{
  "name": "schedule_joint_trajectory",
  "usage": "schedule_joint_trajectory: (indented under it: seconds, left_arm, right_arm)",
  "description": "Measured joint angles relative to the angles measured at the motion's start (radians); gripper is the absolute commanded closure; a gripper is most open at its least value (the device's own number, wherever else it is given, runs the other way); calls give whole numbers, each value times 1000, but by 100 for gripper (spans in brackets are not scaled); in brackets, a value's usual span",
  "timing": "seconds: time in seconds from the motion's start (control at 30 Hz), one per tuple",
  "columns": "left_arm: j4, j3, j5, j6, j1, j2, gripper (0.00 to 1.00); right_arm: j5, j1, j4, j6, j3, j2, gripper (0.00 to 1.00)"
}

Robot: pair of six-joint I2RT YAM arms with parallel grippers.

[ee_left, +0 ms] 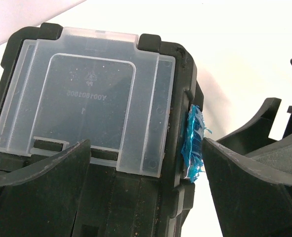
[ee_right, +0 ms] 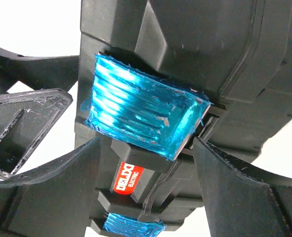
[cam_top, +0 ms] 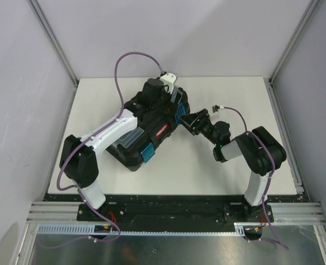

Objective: Pack the tool kit

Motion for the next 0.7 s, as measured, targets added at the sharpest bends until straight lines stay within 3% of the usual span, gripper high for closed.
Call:
schedule_joint_trajectory:
  seconds: [0.47,0.7]
  left_arm:
    - [20,8,66,-77,64,2,2]
    - [40,-16,47,-122,90,-17,2]
  right_arm:
    - [-39,-8,7,-11,109,71,9]
    - [-57,-21,-28,-13,167,95,19]
